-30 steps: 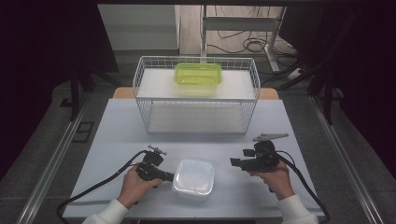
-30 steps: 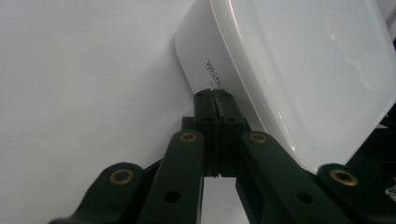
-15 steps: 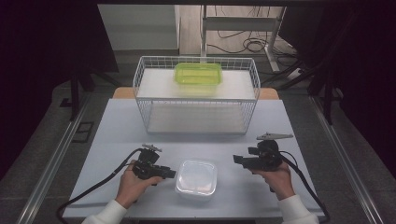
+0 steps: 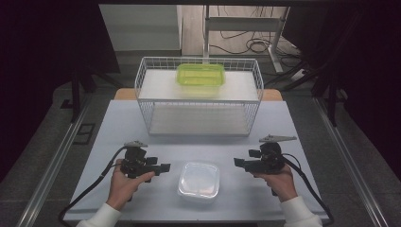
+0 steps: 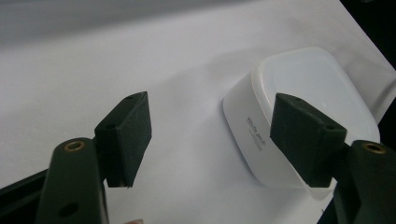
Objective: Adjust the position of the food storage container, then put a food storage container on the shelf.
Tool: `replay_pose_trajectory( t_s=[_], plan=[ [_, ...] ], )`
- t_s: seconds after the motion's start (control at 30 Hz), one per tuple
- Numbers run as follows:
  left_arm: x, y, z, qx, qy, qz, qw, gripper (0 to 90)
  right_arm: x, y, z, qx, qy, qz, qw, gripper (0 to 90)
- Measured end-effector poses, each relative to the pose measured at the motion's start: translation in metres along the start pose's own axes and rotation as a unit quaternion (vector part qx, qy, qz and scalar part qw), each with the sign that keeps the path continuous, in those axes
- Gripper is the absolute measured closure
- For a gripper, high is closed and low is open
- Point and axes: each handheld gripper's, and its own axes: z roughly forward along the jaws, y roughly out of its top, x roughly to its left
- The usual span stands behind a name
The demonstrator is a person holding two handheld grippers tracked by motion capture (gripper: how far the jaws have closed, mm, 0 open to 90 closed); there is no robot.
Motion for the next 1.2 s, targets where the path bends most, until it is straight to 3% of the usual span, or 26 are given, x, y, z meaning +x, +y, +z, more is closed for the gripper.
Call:
replay_pose_trajectory(
  t_s=[0.37,0.57,0.77,1.0,1.2],
  plan=[
    [-0.002,-0.002,-0.001,0.009,-0.021,-0.008,0.9997,26.4,0.017,-0.013,0.002,0.005,0.018,0.001,0.9998,21.8],
    [0.0,-0.005,0.002,0.021,-0.027,-0.03,0.999,26.2,0.021,-0.02,0.006,0.01,0.024,0.013,0.9996,23.9],
    [0.0,-0.004,0.01,0.029,-0.05,-0.048,0.9972,26.4,0.025,-0.03,0.007,0.019,0.027,0.019,0.9993,25.7],
    [-0.001,-0.007,0.019,0.036,-0.079,-0.067,0.994,28.4,0.029,-0.034,0.016,0.031,0.048,0.041,0.9975,29.1],
    [-0.001,-0.009,0.027,0.045,-0.11,-0.088,0.9891,32.5,0.034,-0.041,0.028,0.034,0.078,0.07,0.9939,34.0]
  ],
)
